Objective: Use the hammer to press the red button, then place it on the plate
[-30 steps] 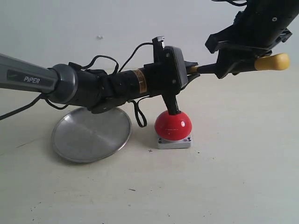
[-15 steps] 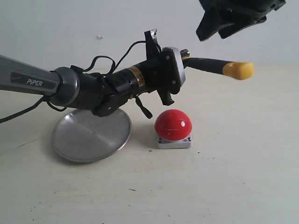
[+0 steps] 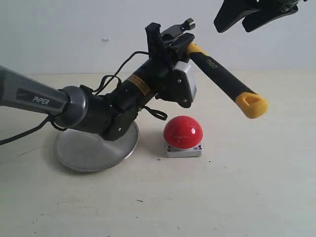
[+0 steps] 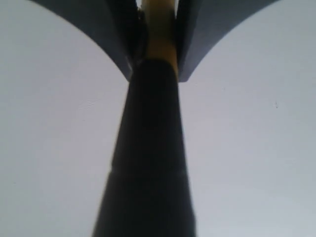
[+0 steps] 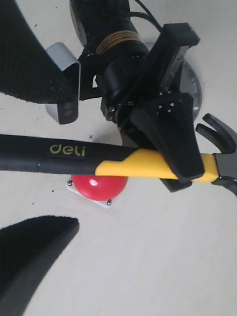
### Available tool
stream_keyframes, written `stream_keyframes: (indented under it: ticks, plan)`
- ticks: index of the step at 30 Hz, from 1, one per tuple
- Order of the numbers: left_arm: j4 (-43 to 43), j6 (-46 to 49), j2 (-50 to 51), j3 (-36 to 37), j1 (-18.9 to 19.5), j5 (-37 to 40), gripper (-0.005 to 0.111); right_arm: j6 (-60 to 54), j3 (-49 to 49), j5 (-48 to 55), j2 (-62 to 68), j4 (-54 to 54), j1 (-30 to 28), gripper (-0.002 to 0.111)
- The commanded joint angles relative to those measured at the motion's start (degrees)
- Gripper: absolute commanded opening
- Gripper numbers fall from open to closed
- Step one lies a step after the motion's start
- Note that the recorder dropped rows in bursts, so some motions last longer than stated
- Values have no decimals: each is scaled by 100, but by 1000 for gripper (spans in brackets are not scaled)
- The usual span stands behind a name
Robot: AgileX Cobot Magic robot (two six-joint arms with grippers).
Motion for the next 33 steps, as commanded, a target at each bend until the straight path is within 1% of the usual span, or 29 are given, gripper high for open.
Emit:
stream_keyframes:
  ticks: [1, 4, 8, 10, 13, 14, 18, 21, 23, 26, 29, 33]
  plan:
    - [-98, 462, -42, 11, -135, -436, 0, -204, 142, 12, -2, 156, -36, 64]
    - [-73, 819, -29, 11, -234, -436, 0, -392, 248, 12, 55, 340, -36, 64]
    - [-73, 1253, -29, 11, -310, -436, 0, -405, 366, 12, 204, 321, -36, 63]
    - [-84, 1276, -29, 11, -322, -436, 0, -569, 509, 12, 203, 252, -61, 62]
    - [-117, 1261, -29, 11, -322, -436, 0, -879, 614, 12, 206, 354, -356, 62]
    - [-151, 1261, -29, 11, -322, -436, 0, -1068, 627, 12, 206, 534, -531, 62]
    - [-257, 1216, -29, 11, -322, -436, 0, -2121, 724, 12, 277, 1909, -1234, 59]
    - [-257, 1216, -29, 11, -322, -436, 0, -2807, 1059, 12, 436, 2122, -1494, 59]
    - [-257, 1215, -40, 11, -322, -436, 0, -3231, 1314, 12, 642, 2306, -1584, 59]
    - [-257, 1215, -64, 11, -322, -436, 0, -3863, 1612, 12, 932, 3075, -1637, 59]
    - [-257, 1180, -115, 11, -322, -436, 0, -3892, 1628, 12, 986, 3036, -1637, 59]
    - [-257, 771, -162, 11, -258, -436, 0, -3870, 1628, 12, 878, 3174, -1637, 59]
